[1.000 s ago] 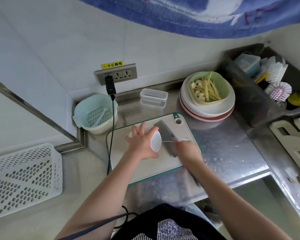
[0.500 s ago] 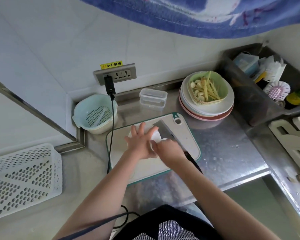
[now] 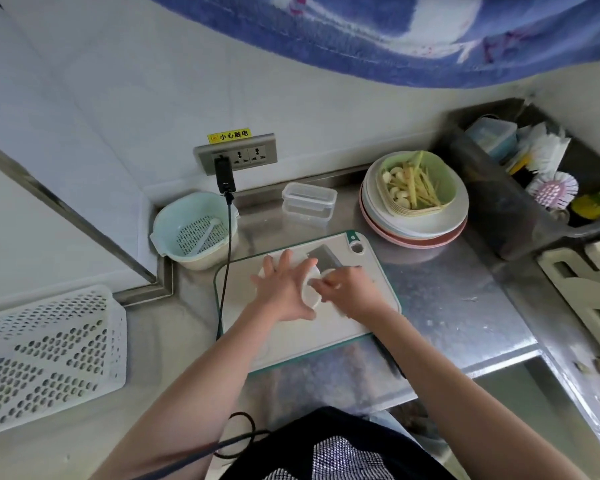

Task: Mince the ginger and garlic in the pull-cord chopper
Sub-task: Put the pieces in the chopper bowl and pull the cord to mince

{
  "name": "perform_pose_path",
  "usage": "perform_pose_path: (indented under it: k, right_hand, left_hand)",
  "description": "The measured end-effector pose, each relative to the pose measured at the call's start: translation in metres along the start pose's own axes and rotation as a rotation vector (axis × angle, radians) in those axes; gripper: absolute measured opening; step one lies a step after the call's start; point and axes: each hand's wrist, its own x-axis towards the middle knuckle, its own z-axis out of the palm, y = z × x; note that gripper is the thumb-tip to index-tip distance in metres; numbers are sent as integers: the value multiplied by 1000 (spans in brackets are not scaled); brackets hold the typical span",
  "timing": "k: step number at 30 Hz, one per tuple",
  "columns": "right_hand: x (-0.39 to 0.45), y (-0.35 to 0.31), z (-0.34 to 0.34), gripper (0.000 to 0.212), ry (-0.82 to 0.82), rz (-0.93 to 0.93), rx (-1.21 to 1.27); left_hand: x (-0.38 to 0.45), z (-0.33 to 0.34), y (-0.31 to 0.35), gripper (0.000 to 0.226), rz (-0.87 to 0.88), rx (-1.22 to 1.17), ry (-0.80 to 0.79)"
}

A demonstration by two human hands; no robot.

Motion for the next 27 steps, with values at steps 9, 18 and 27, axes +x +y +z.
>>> perform_pose_path:
  k: [9,18,27]
  right_hand:
    - [-8,19,-17,32,546,-720,-402]
    - [-11,-5,-46,57,-47,33,816]
    - [1,-5,-38,78,-237,288,1545]
  left_hand:
    - [14,-58,6,110,203,-84,83]
    - [11,-88,5,101,256,-525,-181]
    - [20,-120,-4,54,-39,-1086,-436]
